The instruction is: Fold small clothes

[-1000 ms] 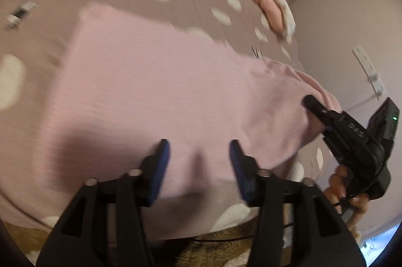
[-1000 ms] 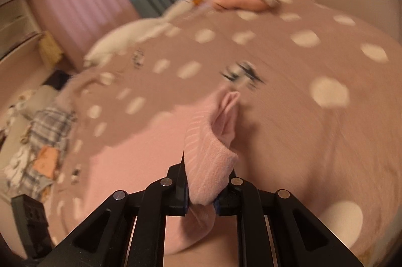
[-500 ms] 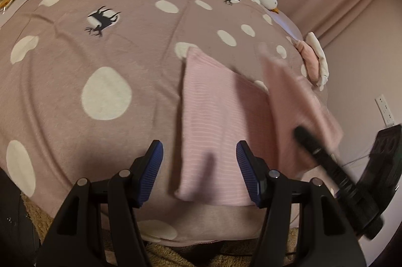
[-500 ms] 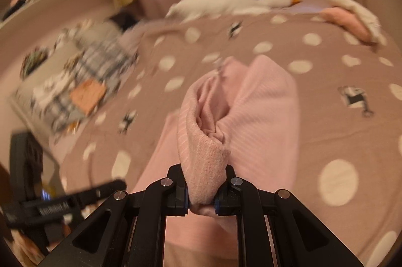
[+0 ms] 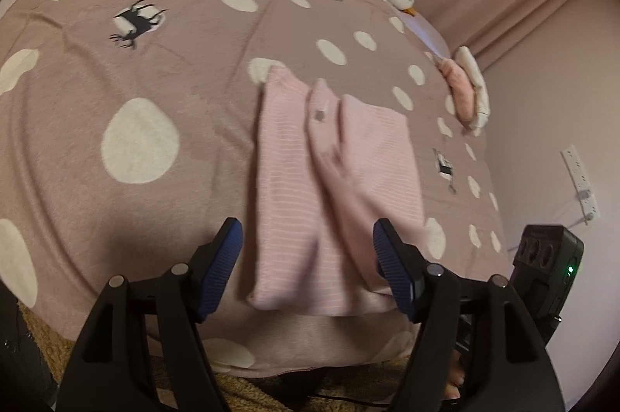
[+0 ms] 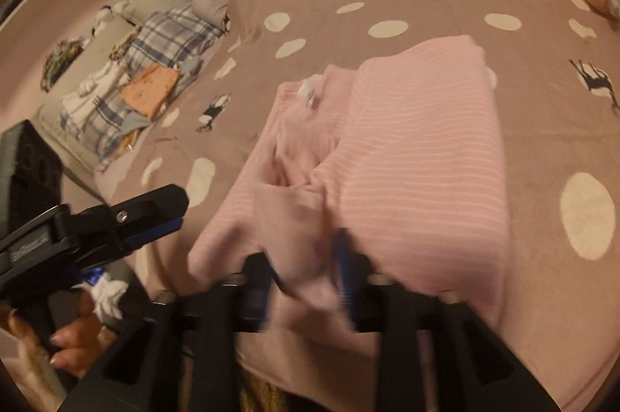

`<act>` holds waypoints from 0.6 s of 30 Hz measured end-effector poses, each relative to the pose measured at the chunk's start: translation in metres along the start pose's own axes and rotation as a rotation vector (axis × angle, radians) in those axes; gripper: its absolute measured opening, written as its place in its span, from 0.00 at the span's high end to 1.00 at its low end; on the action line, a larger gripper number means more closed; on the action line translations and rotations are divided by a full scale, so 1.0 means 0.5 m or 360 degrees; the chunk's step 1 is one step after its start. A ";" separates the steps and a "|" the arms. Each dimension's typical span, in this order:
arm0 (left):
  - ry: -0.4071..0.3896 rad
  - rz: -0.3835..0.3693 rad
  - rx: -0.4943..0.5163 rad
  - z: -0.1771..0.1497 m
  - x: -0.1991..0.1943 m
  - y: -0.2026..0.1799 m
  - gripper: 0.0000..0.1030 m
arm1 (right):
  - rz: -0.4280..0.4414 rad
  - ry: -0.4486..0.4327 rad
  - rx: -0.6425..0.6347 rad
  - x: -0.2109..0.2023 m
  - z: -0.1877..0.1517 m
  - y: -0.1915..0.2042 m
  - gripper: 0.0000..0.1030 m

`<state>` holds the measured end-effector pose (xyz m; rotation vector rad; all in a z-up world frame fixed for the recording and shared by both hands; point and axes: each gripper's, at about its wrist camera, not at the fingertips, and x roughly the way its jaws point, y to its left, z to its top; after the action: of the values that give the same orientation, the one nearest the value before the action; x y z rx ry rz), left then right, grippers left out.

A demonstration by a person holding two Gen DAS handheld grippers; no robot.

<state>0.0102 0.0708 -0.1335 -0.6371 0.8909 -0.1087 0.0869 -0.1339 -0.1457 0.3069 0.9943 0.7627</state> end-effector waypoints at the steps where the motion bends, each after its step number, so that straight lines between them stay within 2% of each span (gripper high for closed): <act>1: 0.0006 -0.0016 0.0003 0.002 0.001 -0.003 0.30 | 0.0015 -0.0038 0.0009 -0.023 -0.003 -0.007 0.41; 4: 0.0055 -0.0087 0.0046 0.014 0.017 -0.021 0.28 | 0.0006 -0.0135 0.0023 -0.065 -0.015 -0.024 0.39; 8: 0.0150 -0.0163 0.0124 0.032 0.064 -0.046 0.21 | -0.0151 -0.0224 0.0125 -0.108 -0.021 -0.073 0.37; 13: 0.0320 -0.0162 0.0181 0.051 0.151 -0.068 0.22 | -0.0293 -0.0227 0.0268 -0.110 -0.028 -0.120 0.37; 17: 0.0355 -0.0093 0.0209 0.062 0.195 -0.076 0.25 | -0.0304 -0.0199 0.0312 -0.107 -0.037 -0.136 0.37; 18: 0.0348 -0.0086 0.0222 0.063 0.201 -0.079 0.30 | -0.0316 -0.0194 0.0311 -0.106 -0.038 -0.136 0.37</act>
<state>0.1044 0.0190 -0.1662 -0.5251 1.0669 -0.2914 0.0838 -0.2210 -0.1599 0.4121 0.9689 0.4625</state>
